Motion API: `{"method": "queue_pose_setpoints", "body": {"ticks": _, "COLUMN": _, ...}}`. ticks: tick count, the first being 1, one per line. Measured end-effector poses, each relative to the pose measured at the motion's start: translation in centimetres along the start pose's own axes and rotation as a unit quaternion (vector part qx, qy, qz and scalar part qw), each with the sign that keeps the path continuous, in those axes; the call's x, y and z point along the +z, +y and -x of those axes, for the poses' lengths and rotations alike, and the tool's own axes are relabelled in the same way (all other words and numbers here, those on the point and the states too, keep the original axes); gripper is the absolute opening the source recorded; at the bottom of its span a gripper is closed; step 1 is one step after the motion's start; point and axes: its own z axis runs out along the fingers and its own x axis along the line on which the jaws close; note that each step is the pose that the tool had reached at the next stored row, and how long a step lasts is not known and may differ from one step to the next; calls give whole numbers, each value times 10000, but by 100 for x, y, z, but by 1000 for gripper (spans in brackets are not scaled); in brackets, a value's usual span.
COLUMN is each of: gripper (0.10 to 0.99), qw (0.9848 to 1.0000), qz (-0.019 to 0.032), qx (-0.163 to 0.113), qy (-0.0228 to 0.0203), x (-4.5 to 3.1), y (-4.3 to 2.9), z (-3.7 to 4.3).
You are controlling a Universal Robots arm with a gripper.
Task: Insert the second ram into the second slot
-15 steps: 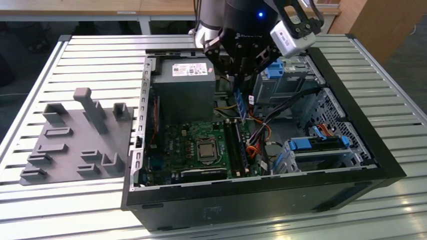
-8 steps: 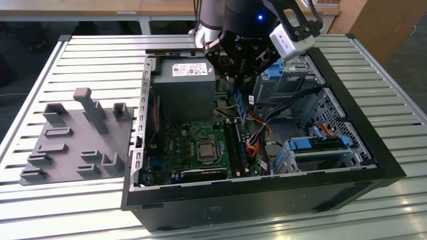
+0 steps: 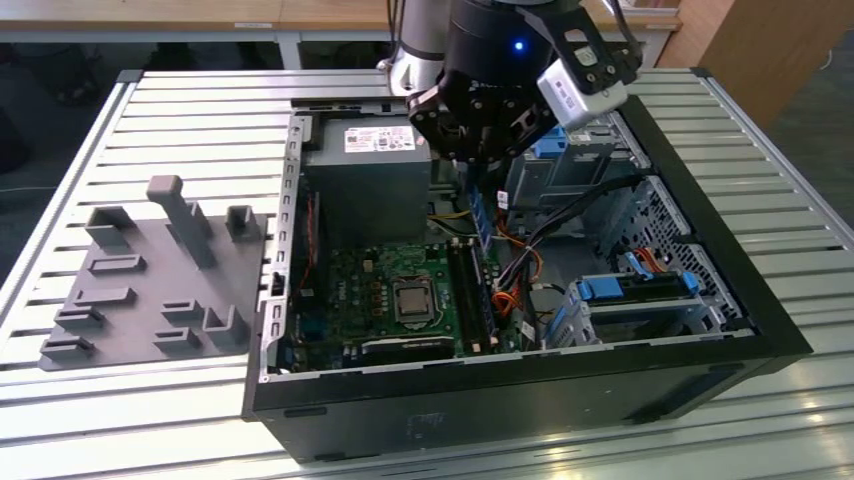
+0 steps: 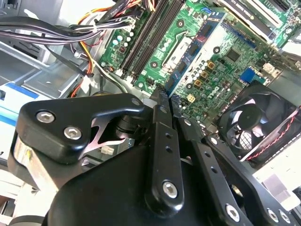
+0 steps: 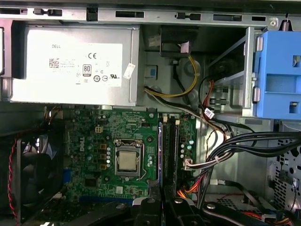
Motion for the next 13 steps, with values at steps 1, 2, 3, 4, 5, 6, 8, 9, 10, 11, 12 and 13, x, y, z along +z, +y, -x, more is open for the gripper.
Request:
{"method": "queue_pose_setpoints", "body": {"ticks": 1, "gripper": 137, "qw": 10000, "qz": 0, "qx": -1, "qy": 0, "x": 9, "y": -2, "z": 0}}
{"method": "queue_pose_setpoints", "body": {"ticks": 2, "gripper": 137, "qw": 10000, "qz": 0, "qx": -1, "qy": 0, "x": 17, "y": -3, "z": 1}}
{"method": "queue_pose_setpoints", "body": {"ticks": 3, "gripper": 137, "qw": 10000, "qz": 2, "qx": 0, "qy": 0, "x": 25, "y": -3, "z": 0}}
{"method": "queue_pose_setpoints", "body": {"ticks": 4, "gripper": 137, "qw": 10000, "qz": 4, "qx": 0, "qy": 0, "x": 33, "y": -3, "z": 1}}
{"method": "queue_pose_setpoints", "body": {"ticks": 5, "gripper": 137, "qw": 10000, "qz": 6, "qx": 0, "qy": 0, "x": 40, "y": -4, "z": 1}}
{"method": "queue_pose_setpoints", "body": {"ticks": 6, "gripper": 137, "qw": 10000, "qz": 9, "qx": 0, "qy": 0, "x": 47, "y": -4, "z": 1}}
{"method": "queue_pose_setpoints", "body": {"ticks": 8, "gripper": 137, "qw": 10000, "qz": 10, "qx": 0, "qy": 0, "x": 65, "y": -3, "z": 1}}
{"method": "queue_pose_setpoints", "body": {"ticks": 9, "gripper": 137, "qw": 10000, "qz": 10, "qx": 0, "qy": 0, "x": 74, "y": -3, "z": 2}}
{"method": "queue_pose_setpoints", "body": {"ticks": 10, "gripper": 137, "qw": 10000, "qz": 10, "qx": 0, "qy": 0, "x": 86, "y": -3, "z": 2}}
{"method": "queue_pose_setpoints", "body": {"ticks": 11, "gripper": 137, "qw": 10000, "qz": 10, "qx": -1, "qy": 0, "x": 97, "y": -3, "z": 2}}
{"method": "queue_pose_setpoints", "body": {"ticks": 12, "gripper": 137, "qw": 10000, "qz": 9, "qx": 0, "qy": 0, "x": 109, "y": -3, "z": 2}}
{"method": "queue_pose_setpoints", "body": {"ticks": 13, "gripper": 137, "qw": 10000, "qz": 10, "qx": 0, "qy": 0, "x": 124, "y": -3, "z": 2}}
